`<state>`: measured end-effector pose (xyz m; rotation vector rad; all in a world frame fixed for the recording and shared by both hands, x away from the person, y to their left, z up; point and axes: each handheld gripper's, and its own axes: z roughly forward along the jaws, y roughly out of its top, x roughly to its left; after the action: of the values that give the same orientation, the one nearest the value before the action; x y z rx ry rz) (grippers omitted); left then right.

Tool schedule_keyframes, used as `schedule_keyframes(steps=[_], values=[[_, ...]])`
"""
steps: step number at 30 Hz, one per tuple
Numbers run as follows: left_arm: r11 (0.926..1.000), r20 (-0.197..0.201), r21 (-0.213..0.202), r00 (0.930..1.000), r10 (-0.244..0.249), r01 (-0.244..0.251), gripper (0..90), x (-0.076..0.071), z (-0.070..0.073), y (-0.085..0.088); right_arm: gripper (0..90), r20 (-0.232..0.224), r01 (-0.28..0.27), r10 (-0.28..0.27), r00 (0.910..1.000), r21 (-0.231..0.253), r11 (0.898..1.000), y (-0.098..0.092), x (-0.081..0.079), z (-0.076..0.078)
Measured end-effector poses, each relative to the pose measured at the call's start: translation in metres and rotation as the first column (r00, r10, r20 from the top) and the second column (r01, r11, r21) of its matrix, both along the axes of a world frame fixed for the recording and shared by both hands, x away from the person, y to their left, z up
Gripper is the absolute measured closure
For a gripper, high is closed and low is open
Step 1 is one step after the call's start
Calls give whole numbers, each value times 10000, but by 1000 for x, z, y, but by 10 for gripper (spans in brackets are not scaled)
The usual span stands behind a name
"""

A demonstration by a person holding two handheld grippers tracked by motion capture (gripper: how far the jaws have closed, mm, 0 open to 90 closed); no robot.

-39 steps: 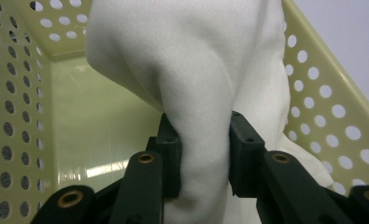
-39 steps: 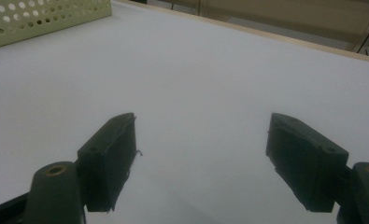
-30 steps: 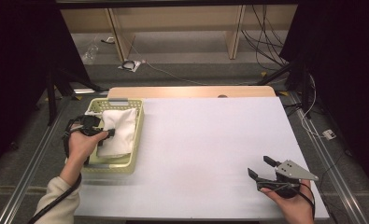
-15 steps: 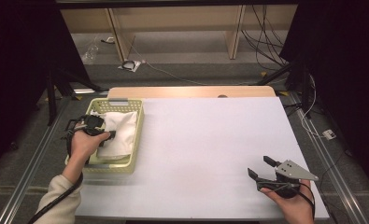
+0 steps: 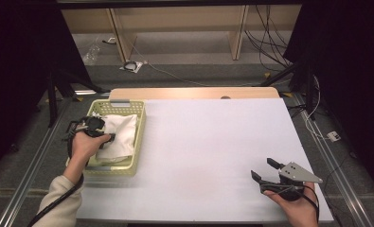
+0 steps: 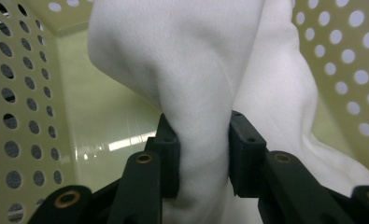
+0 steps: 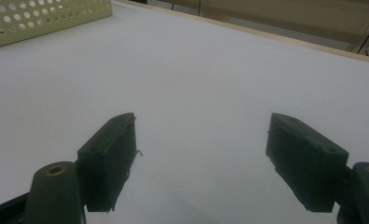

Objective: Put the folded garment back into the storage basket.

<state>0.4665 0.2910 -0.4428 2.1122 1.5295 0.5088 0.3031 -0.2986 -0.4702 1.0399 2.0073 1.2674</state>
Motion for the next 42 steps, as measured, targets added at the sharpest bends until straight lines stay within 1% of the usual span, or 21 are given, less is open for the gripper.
schedule_keyframes(steps=[2,7,13,16,22,33,37,42], values=[[10000,-24,19,10000,43,-43,680,1,-1,1,253,4,4,-4,10000,2,10000,0,0,0],[9996,-44,262,10000,54,-53,680,2,0,4,253,17,-6,6,10000,-13,10000,0,0,0],[9995,-2,233,9998,196,-196,677,4,-1,7,253,9,-3,3,10000,20,10000,0,0,0],[9994,-17,311,9999,151,-150,676,5,-1,8,253,-14,1,-1,10000,-6,10000,0,0,0],[9993,22,314,9998,210,-211,675,7,-3,9,253,46,-29,29,10000,4,10000,1,0,0],[9983,-77,521,9997,252,-247,665,11,-4,11,253,20,-19,19,10000,-32,10000,1,0,0],[9975,-100,667,9997,219,-212,660,13,-4,11,253,34,-18,18,10000,12,10000,1,0,0],[9963,-78,807,9995,304,-297,630,14,-4,10,253,30,-39,39,10000,5,10000,1,0,0]])
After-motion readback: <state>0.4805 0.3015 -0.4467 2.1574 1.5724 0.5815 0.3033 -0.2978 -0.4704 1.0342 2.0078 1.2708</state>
